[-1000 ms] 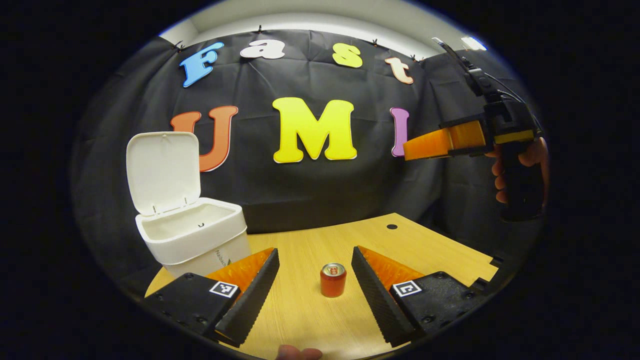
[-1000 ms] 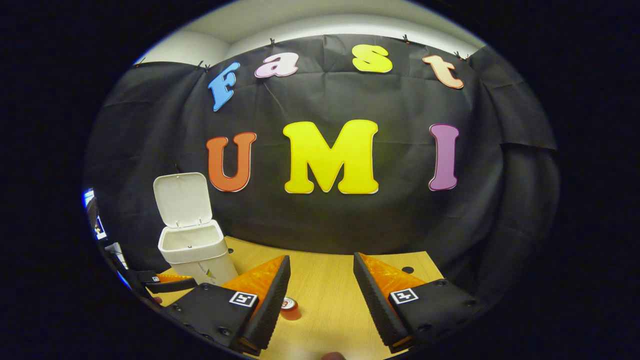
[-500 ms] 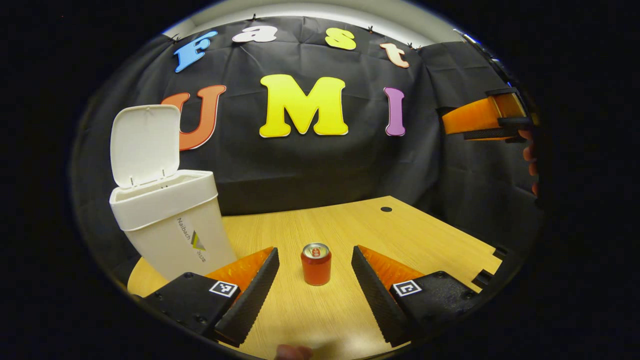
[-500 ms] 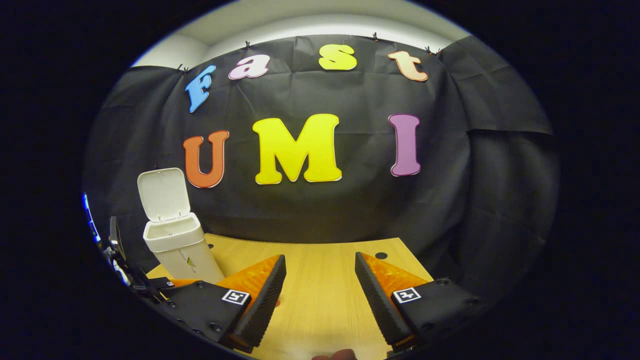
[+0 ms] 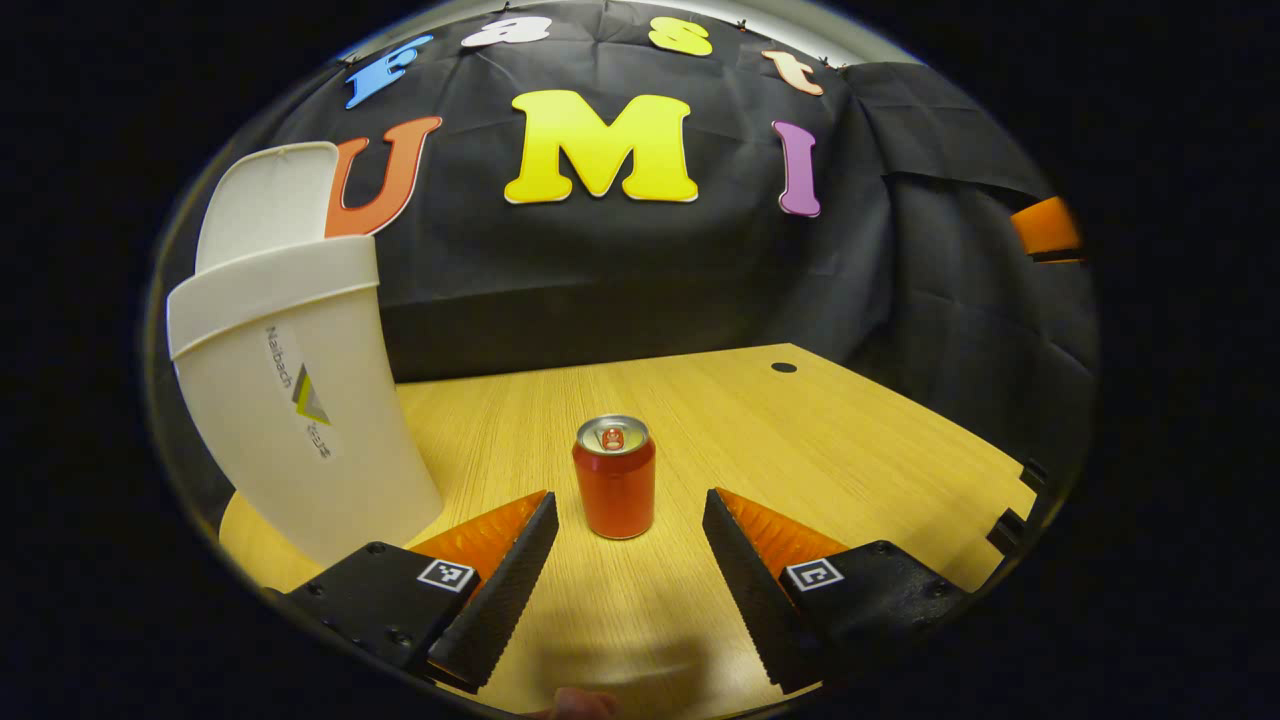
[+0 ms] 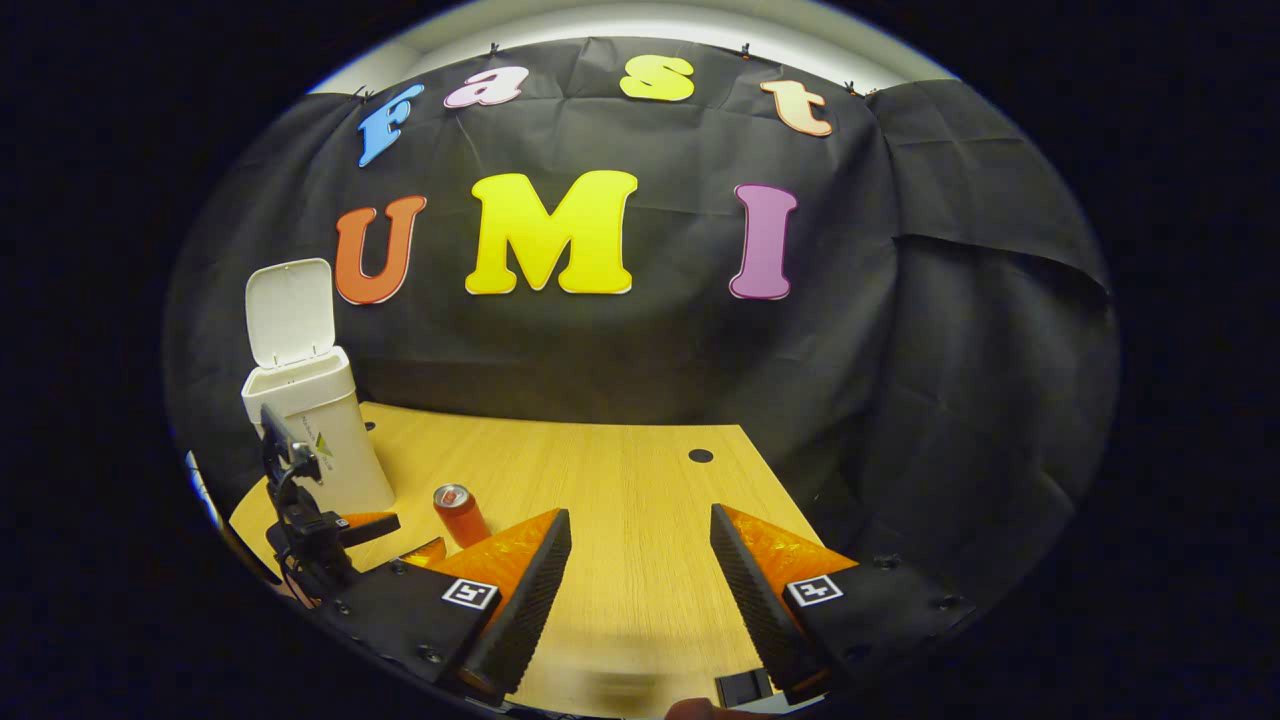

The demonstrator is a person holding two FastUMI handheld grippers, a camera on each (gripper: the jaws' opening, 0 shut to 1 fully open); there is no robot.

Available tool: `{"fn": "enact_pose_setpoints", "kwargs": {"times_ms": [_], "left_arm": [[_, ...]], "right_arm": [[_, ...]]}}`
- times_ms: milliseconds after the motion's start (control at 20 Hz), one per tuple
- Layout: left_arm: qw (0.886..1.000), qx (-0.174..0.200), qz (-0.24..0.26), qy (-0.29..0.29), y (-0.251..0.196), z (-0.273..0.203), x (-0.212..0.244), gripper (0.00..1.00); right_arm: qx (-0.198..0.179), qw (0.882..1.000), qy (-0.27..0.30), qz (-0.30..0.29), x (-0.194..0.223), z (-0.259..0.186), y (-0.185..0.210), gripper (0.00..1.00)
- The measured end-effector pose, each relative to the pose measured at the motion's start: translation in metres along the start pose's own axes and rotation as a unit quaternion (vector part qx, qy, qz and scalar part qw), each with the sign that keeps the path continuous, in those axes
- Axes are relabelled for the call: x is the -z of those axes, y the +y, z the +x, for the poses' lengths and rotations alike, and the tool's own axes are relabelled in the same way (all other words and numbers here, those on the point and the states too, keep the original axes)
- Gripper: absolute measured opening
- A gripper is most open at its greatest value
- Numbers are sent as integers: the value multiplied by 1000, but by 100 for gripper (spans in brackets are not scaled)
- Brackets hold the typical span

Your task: Press the lid of the desktop garbage bin to open it, pick up the crumpled paper on the desktop and throw it into the bin, then pick up the pop can on the desktop and drop it into the bin, and finally close the garbage bin lid.

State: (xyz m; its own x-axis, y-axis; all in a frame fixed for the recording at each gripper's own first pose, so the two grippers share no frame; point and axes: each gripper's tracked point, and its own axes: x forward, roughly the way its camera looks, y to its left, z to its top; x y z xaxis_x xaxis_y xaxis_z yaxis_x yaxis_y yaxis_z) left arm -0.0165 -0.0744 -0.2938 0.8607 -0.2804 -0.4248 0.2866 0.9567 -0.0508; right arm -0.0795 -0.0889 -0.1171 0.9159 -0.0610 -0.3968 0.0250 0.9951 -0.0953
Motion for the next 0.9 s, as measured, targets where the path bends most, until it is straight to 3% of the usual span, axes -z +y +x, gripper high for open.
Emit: {"fn": "enact_pose_setpoints", "kwargs": {"times_ms": [300,900], "left_arm": [[1000,-5,-6,17,6,41,14,97],[999,0,7,47,16,89,35,97]], "right_arm": [[10,1000,27,-11,15,-4,-12,89],[-17,998,61,-25,22,32,12,89]]}}
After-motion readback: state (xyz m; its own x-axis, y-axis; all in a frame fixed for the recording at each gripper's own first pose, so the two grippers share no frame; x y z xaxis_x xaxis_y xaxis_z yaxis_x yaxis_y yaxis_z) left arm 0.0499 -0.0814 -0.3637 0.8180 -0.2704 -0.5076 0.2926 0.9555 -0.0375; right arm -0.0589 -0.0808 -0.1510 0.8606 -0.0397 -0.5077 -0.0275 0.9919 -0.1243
